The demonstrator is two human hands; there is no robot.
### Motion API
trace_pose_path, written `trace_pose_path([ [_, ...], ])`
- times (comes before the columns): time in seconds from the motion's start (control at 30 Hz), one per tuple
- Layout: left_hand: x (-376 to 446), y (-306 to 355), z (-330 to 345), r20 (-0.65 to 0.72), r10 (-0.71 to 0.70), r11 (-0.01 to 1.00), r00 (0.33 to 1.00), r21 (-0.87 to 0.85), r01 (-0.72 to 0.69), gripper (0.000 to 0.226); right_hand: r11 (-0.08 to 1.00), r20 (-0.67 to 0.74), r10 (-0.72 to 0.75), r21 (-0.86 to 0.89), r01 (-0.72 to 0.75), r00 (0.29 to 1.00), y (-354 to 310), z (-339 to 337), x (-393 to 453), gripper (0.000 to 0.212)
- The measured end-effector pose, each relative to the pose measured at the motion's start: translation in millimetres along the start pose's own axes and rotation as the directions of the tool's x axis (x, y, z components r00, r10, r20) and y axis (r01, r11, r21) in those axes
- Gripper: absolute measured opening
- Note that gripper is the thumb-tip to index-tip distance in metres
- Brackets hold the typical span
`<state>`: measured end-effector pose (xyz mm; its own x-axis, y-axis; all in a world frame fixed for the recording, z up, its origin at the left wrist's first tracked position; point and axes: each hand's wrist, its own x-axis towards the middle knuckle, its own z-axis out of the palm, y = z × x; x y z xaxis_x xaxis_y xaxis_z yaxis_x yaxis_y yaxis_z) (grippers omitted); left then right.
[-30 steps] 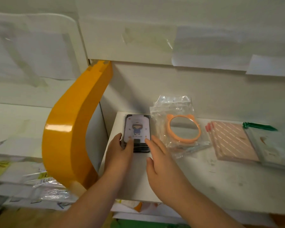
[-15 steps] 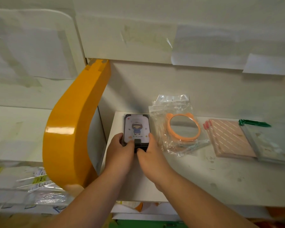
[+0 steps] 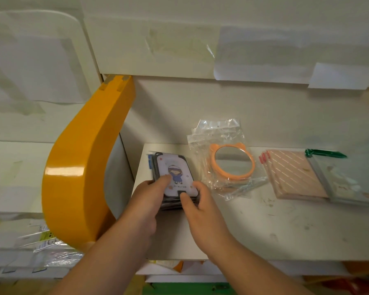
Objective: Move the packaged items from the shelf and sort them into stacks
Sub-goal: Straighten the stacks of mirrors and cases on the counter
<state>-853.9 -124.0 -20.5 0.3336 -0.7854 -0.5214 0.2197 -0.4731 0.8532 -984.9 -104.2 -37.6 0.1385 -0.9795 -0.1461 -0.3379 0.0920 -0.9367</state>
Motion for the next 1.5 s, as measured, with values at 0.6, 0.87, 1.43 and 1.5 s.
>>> trace_pose_path([
  [0.6,-35.7,-34.9,-37.1,0.35,0.422,0.792,0.836,0.307,-0.528,0.055,0.956,-0.002,-0.237,0.176,0.234,0.971,23.4,-3.1,-17.8,0.06],
  [0.87,-46.5,-40.3,-33.1,0.381,0.518,0.752,0.766,0.223,-0.62,0.068,0.927,0.056,-0.37,0.078,0.366,0.927,16.6,-11.4,-21.6,0.058],
  [1.43,-24.7,-40.5,-25.4,0.077,0.389,0.866,0.918,0.309,-0.393,0.04,0.985,-0.006,-0.166,-0.044,0.165,0.986,6.4,7.5,12.6,0.041],
  [1.5,-24.3,-31.8,-21.9,0.008,0.321,0.891,0.947,0.336,-0.305,0.034,0.998,0.031,-0.038,-0.057,0.04,0.999,-1.1,11.8,20.9,0.031],
])
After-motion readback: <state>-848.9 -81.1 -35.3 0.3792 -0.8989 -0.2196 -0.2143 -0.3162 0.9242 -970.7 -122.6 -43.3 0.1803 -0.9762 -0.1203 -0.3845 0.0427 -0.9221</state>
